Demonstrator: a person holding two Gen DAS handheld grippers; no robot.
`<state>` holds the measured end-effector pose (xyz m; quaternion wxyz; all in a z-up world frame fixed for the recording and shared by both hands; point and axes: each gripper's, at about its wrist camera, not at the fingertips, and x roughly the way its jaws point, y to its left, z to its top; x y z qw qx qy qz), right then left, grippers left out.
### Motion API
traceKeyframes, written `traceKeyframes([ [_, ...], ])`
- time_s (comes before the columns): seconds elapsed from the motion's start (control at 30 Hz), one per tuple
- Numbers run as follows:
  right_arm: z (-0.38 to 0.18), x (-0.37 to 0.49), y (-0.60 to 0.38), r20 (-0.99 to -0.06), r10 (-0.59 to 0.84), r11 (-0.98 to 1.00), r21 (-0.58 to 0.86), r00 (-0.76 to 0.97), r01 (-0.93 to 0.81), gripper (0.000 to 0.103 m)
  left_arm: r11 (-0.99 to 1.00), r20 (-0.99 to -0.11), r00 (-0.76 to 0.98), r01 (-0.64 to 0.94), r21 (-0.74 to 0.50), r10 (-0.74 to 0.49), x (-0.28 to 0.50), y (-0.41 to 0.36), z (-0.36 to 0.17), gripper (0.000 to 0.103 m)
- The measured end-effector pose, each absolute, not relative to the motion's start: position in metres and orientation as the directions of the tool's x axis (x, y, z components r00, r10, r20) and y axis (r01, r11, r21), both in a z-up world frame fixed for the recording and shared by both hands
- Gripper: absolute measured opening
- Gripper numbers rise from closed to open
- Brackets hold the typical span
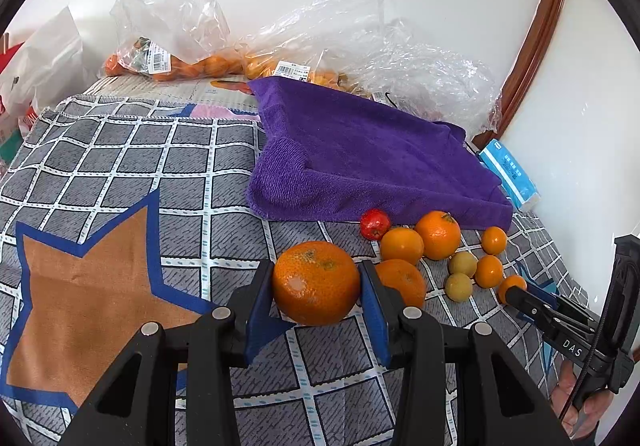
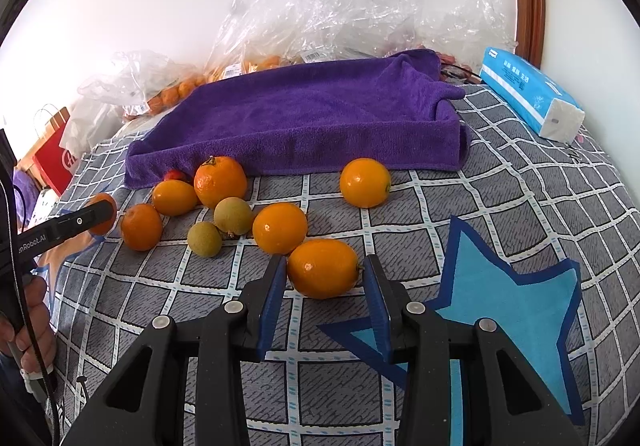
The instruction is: Organize fruits
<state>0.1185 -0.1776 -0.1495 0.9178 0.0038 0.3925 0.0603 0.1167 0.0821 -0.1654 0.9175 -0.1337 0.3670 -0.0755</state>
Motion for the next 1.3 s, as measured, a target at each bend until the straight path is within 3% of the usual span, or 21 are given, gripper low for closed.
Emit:
traceKeyframes([
  [0.8,-0.159,0.131,-0.182,-0.758,0.105,0.994,0.071,0.644,-0.08,0.043,0.954,-0.665,0.708,0.042,-0.296,-0.237,0.118,0.082,-0.168,0.04],
  [1.3,-0.149,0.116,-0.186,-0.691,0.156,0.988,0.11,0.706,-0.111,0.04,0.952,-0.626,0.743,0.048,-0.301,-0.235,0.113,0.085,-0.163,0.04],
])
